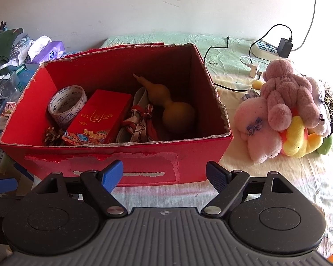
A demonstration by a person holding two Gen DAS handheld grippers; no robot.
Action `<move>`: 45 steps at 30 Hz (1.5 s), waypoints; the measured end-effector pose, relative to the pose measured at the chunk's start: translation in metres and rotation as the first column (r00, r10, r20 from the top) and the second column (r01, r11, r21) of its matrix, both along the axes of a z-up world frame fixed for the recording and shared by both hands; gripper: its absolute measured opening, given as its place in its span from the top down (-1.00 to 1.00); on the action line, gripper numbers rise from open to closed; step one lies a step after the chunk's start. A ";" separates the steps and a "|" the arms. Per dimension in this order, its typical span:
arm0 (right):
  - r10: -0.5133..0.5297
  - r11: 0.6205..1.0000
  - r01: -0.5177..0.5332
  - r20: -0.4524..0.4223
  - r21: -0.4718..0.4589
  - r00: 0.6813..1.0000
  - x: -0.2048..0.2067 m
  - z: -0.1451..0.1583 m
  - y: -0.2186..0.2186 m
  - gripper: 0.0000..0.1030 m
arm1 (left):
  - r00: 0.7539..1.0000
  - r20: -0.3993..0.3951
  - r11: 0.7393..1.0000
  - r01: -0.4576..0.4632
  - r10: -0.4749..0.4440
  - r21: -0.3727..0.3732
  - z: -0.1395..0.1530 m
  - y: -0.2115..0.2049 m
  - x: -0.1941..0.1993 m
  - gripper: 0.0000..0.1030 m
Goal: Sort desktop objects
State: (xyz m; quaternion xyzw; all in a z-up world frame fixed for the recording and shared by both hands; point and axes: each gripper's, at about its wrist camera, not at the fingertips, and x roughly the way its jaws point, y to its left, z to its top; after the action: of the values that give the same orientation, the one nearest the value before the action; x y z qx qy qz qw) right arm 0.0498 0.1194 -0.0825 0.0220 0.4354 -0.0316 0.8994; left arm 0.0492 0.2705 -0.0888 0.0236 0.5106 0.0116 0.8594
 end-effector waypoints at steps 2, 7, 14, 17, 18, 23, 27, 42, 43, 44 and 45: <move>0.001 1.000 -0.001 -0.002 0.000 1.000 0.001 -0.001 0.000 -0.64 | 1.000 0.001 1.000 0.001 -0.001 -0.001 0.000 0.001 0.001 -0.96; -0.002 1.000 0.003 -0.022 0.017 1.000 0.005 -0.002 0.000 -0.64 | 1.000 0.004 1.000 0.006 -0.006 -0.001 0.000 0.001 0.004 -0.96; -0.004 0.999 0.005 -0.042 0.042 0.999 0.008 -0.003 -0.002 -0.64 | 1.000 0.007 1.000 0.020 -0.020 -0.001 0.000 0.000 0.006 -0.96; -0.003 0.999 0.005 -0.046 0.048 0.999 0.008 -0.003 -0.003 -0.64 | 1.000 0.013 1.000 0.025 -0.025 0.007 0.001 -0.002 0.007 -0.96; -0.001 0.999 0.004 -0.049 0.048 0.999 0.009 -0.003 -0.003 -0.64 | 1.000 0.013 1.000 0.026 -0.026 0.007 0.001 -0.002 0.007 -0.96; 0.004 0.999 -0.001 -0.052 0.048 0.999 0.009 -0.003 -0.003 -0.64 | 0.999 0.014 1.000 0.030 -0.030 0.005 0.001 -0.003 0.007 -0.96; 0.004 0.999 -0.002 -0.043 0.043 0.999 0.007 -0.001 -0.004 -0.64 | 0.999 0.014 0.999 0.033 -0.033 -0.004 0.003 -0.005 0.006 -0.96; 0.001 0.999 -0.001 -0.013 0.040 1.000 -0.001 0.003 -0.007 -0.64 | 0.998 0.044 0.999 0.046 -0.046 0.005 0.010 -0.011 -0.005 -0.92; 0.003 0.999 -0.003 -0.012 0.039 1.000 -0.001 0.002 -0.007 -0.64 | 0.998 0.048 0.999 0.046 -0.047 0.014 0.010 -0.011 -0.006 -0.92; 0.004 0.999 -0.003 -0.013 0.042 1.000 -0.002 0.002 -0.007 -0.64 | 0.998 0.048 0.999 0.045 -0.046 0.017 0.011 -0.012 -0.007 -0.92; 0.003 0.999 -0.003 -0.013 0.047 1.000 -0.003 0.002 -0.008 -0.64 | 0.998 0.046 0.999 0.043 -0.044 0.014 0.011 -0.011 -0.008 -0.92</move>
State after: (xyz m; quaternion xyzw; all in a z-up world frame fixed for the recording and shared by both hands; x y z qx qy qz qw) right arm 0.0473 0.1116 -0.0803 0.0424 0.4421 -0.0201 0.8957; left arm 0.0415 0.2592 -0.0780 0.0398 0.4897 -0.0033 0.8710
